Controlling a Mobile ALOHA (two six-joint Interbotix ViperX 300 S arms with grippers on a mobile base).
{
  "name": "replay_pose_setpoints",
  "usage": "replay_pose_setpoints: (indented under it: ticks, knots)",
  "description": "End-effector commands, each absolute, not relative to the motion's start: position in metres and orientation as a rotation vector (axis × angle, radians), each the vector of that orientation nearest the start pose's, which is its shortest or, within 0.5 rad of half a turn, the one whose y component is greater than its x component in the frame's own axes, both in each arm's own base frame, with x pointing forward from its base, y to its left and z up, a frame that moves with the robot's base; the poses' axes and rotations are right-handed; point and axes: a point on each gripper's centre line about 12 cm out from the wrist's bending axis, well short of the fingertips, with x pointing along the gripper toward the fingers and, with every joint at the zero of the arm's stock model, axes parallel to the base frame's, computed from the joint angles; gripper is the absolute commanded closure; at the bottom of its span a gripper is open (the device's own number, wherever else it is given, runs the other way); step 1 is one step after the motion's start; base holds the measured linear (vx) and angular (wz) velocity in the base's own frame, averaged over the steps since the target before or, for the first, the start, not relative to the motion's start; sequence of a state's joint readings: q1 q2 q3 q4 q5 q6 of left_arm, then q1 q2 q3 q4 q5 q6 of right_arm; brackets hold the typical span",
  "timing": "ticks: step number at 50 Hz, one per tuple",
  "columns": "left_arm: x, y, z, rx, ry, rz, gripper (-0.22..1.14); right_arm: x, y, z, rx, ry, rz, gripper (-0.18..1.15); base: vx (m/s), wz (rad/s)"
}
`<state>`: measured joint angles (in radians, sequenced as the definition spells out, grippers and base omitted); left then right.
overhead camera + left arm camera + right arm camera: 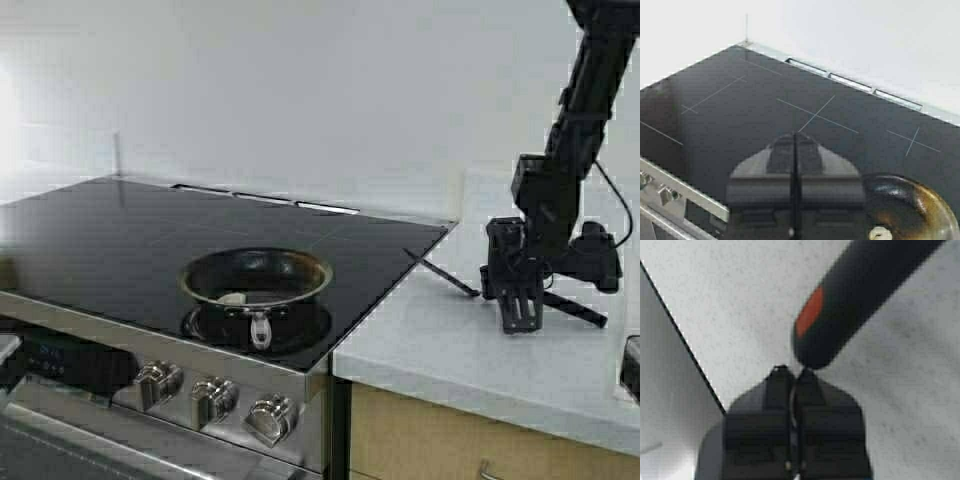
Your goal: Add oil to the pan and cook the shrimp and serve it
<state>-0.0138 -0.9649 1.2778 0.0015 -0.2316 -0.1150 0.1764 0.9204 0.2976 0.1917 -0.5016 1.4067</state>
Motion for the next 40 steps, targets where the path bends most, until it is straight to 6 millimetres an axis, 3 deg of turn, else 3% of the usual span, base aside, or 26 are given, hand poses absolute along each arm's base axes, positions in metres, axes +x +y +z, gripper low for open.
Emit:
replay_pose_setpoints:
  ticks: [1,13,22,31,40]
  knots:
    - [0.192,-0.003,0.25,-0.116,0.068,-0.01,0.89,0.467,0.078,-0.067,1.377,0.614,-0.425,0.82,0.0,0.0]
    - [0.192,-0.002,0.249,-0.116,0.07,-0.008,0.89,0.456,0.096,-0.028,1.307,0.643,-0.3,0.82,0.0,0.0]
    - [0.192,-0.003,0.248,-0.115,0.071,-0.01,0.89,0.44,0.102,-0.032,1.185,0.727,-0.205,0.82,0.0,0.0]
    - [0.192,-0.003,0.248,-0.114,0.074,-0.01,0.89,0.428,0.104,-0.035,1.195,0.698,-0.141,0.84,0.0,0.0]
    - [0.192,-0.003,0.247,-0.116,0.074,-0.009,0.89,0.406,0.127,-0.034,1.197,0.692,-0.023,0.88,0.0,0.0]
